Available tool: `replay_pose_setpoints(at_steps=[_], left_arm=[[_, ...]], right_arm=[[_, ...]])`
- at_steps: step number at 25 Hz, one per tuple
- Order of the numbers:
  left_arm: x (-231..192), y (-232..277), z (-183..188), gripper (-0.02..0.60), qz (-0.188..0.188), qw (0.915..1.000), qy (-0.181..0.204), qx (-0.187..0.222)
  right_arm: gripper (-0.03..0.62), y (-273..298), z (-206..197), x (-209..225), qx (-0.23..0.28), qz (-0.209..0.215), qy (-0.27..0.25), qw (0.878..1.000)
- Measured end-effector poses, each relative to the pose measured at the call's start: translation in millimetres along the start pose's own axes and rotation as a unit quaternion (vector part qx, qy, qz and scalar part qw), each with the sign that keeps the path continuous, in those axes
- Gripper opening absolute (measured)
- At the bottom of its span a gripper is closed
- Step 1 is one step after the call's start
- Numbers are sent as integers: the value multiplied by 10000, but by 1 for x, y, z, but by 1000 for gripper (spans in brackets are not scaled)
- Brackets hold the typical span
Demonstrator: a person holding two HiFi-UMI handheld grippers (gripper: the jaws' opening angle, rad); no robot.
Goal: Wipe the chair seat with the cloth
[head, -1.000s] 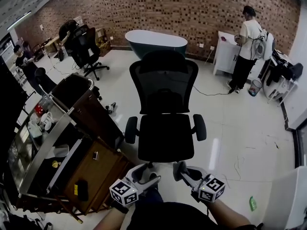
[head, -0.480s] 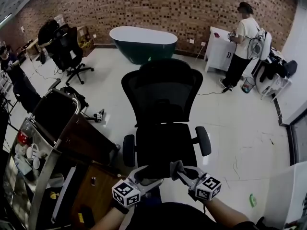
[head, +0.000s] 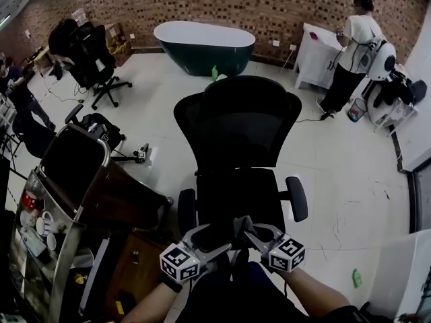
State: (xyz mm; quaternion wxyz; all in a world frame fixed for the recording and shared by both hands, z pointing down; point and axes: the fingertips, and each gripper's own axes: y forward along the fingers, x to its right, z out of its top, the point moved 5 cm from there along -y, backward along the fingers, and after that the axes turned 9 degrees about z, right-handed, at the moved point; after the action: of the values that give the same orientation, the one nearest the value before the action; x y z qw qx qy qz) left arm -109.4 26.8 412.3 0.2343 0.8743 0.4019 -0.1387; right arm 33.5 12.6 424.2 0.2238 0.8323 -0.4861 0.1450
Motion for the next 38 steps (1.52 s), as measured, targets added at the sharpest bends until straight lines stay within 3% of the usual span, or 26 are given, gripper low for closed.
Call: replay_pose_setpoints(at_steps=[8, 15, 25, 32, 38], left_arm=[[-73, 30, -10, 382, 687, 9972, -297, -51], [-131, 72, -28, 382, 1022, 9936, -475, -39], [-199, 122, -71, 382, 1210, 9886, -875, 192], [-223, 133, -93, 382, 1347, 9843, -1106, 269], [-229, 151, -102, 382, 1316, 9858, -1021, 208]], right_arm=[[46, 79, -27, 77, -823, 344, -156, 9959], [46, 170, -81, 167, -2007, 525, -553, 9767], [46, 294, -163, 291, -2962, -15, -1201, 9475], [46, 361, -217, 313, -3471, 274, -1709, 9217], [46, 379, -250, 329, -3725, 381, -2238, 8999]])
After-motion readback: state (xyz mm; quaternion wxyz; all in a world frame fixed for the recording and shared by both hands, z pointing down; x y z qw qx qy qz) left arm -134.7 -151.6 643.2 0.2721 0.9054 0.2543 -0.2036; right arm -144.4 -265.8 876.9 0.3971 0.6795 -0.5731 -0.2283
